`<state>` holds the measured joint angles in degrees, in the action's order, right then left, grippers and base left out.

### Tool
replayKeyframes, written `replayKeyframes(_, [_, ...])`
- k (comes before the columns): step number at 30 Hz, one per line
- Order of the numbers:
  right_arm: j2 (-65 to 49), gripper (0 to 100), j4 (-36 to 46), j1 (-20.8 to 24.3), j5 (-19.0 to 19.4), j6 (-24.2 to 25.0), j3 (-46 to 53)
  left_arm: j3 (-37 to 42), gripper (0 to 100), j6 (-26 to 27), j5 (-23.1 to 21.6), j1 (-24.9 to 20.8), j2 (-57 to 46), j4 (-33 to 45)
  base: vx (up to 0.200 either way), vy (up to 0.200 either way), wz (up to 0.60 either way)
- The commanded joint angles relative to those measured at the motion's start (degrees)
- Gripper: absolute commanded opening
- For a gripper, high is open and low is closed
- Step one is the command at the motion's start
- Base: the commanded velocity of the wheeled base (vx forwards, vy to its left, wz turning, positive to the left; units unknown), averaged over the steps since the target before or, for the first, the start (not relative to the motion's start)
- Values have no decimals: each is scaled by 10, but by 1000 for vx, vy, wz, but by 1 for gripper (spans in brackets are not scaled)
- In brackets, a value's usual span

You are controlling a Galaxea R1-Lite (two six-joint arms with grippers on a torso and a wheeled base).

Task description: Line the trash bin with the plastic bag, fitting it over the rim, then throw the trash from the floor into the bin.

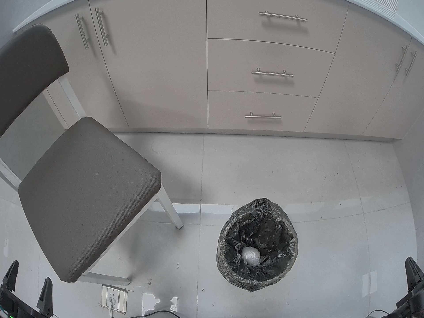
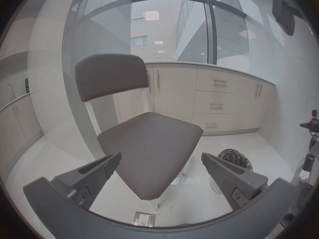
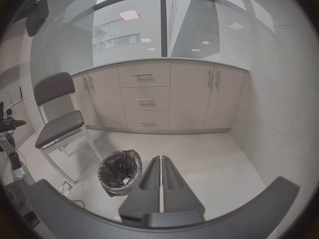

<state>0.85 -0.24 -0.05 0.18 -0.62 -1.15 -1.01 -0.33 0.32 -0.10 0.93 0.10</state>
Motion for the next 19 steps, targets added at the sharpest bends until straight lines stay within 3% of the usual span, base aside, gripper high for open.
replayKeyframes(1, [-9, 0, 1, 0, 0, 1, 11, 10, 100, 0, 0, 0, -9, 0, 0, 0, 0])
replayKeyframes(19, [-9, 0, 1, 0, -1, 9, 11, 10, 100, 0, 0, 0, -9, 0, 0, 0, 0])
